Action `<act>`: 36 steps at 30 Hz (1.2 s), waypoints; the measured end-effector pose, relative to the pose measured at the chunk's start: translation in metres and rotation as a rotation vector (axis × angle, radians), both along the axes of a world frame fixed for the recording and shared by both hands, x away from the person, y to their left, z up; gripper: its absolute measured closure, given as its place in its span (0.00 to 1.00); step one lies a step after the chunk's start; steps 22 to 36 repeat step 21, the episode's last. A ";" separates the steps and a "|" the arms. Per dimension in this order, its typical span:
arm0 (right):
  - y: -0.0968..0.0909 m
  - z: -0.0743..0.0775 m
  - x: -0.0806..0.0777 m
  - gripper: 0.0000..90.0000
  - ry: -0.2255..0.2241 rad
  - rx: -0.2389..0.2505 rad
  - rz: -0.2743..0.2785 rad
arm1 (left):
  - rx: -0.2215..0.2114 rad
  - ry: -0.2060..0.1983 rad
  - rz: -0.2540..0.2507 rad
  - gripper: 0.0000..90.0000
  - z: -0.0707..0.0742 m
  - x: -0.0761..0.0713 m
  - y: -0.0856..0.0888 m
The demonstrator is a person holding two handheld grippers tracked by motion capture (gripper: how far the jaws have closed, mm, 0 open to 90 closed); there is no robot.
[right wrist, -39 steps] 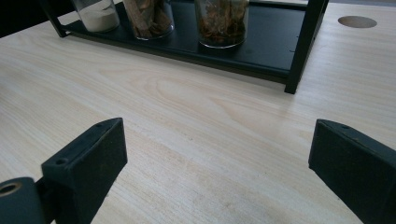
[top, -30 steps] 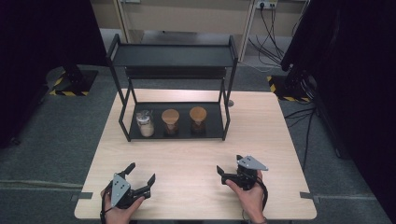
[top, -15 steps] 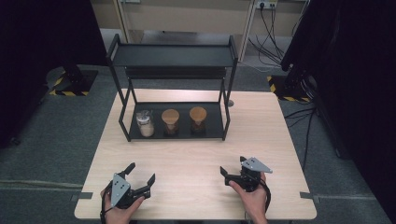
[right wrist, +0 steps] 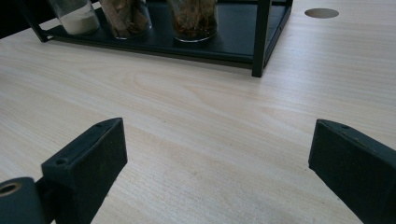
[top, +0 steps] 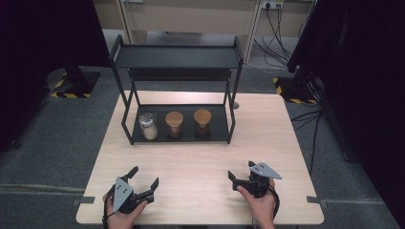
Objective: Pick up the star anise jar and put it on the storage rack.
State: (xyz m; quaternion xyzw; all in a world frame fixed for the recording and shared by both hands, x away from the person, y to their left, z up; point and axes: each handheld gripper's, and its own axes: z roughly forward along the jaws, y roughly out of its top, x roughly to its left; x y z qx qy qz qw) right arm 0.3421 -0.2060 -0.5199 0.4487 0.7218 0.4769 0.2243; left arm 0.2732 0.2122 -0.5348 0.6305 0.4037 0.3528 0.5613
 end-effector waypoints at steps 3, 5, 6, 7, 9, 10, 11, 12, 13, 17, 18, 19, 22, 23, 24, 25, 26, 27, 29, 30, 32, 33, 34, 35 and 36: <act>-0.001 -0.001 -0.001 0.05 0.000 0.000 -0.002 | 0.002 -0.001 -0.001 0.14 0.000 0.000 0.000; -0.001 -0.002 -0.001 0.05 0.000 0.000 -0.002 | 0.001 0.000 -0.001 0.14 0.000 0.000 0.000; -0.001 -0.002 -0.001 0.05 0.001 -0.001 -0.003 | 0.001 0.000 -0.001 0.14 0.000 0.000 0.000; -0.001 -0.002 -0.001 0.05 0.002 -0.001 -0.003 | 0.001 0.000 -0.001 0.14 0.000 0.000 0.000; -0.001 -0.003 -0.001 0.05 0.003 -0.001 -0.004 | 0.001 0.000 -0.001 0.14 0.000 0.000 0.000; -0.001 -0.004 -0.001 0.05 0.006 -0.001 -0.005 | 0.001 0.001 -0.001 0.14 0.000 0.000 0.000; -0.001 -0.004 -0.001 0.05 0.010 0.000 -0.005 | 0.002 0.000 -0.001 0.14 0.000 0.000 0.000; -0.002 -0.004 -0.001 0.05 0.009 0.001 -0.007 | 0.002 0.000 -0.001 0.14 0.000 0.000 0.000; -0.002 -0.004 -0.001 0.05 0.009 0.003 -0.007 | 0.001 -0.001 -0.001 0.14 0.000 0.000 0.000; -0.002 -0.004 -0.001 0.05 0.007 0.004 -0.008 | -0.002 0.000 -0.003 0.14 0.000 0.000 0.000; -0.002 -0.004 -0.001 0.05 0.007 0.005 -0.008 | -0.005 0.000 -0.004 0.14 0.000 0.000 0.001; -0.002 -0.004 -0.001 0.05 0.007 0.005 -0.008 | -0.007 0.003 -0.006 0.14 0.000 0.000 0.001; -0.002 -0.003 -0.001 0.05 0.001 0.005 -0.008 | -0.019 0.014 -0.012 0.14 0.000 0.001 0.002; -0.002 -0.003 -0.001 0.05 0.001 0.005 -0.008 | -0.019 0.014 -0.012 0.14 0.000 0.001 0.002; -0.002 -0.003 -0.001 0.05 0.001 0.005 -0.008 | -0.019 0.014 -0.012 0.14 0.000 0.001 0.002; -0.002 -0.003 -0.001 0.05 0.001 0.005 -0.008 | -0.019 0.014 -0.012 0.14 0.000 0.001 0.002; -0.002 -0.003 -0.001 0.05 0.001 0.005 -0.008 | -0.019 0.014 -0.012 0.14 0.000 0.001 0.002; -0.002 -0.003 -0.001 0.05 0.001 0.005 -0.008 | -0.019 0.014 -0.012 0.14 0.000 0.001 0.002; -0.002 -0.003 -0.001 0.05 0.001 0.005 -0.008 | -0.019 0.014 -0.012 0.14 0.000 0.001 0.002; -0.002 -0.003 -0.001 0.05 0.001 0.005 -0.008 | -0.019 0.014 -0.012 0.14 0.000 0.001 0.002; -0.002 -0.003 -0.001 0.05 0.001 0.005 -0.008 | -0.019 0.014 -0.012 0.14 0.000 0.001 0.002; -0.002 -0.003 -0.001 0.05 0.001 0.005 -0.008 | -0.019 0.014 -0.012 0.14 0.000 0.001 0.002; -0.002 -0.003 -0.001 0.05 0.001 0.005 -0.008 | -0.019 0.014 -0.012 0.14 0.000 0.001 0.002; -0.002 -0.003 -0.001 0.05 0.001 0.005 -0.008 | -0.019 0.014 -0.012 0.14 0.000 0.001 0.002; -0.002 -0.003 -0.001 0.05 0.001 0.005 -0.008 | -0.019 0.014 -0.012 0.14 0.000 0.001 0.002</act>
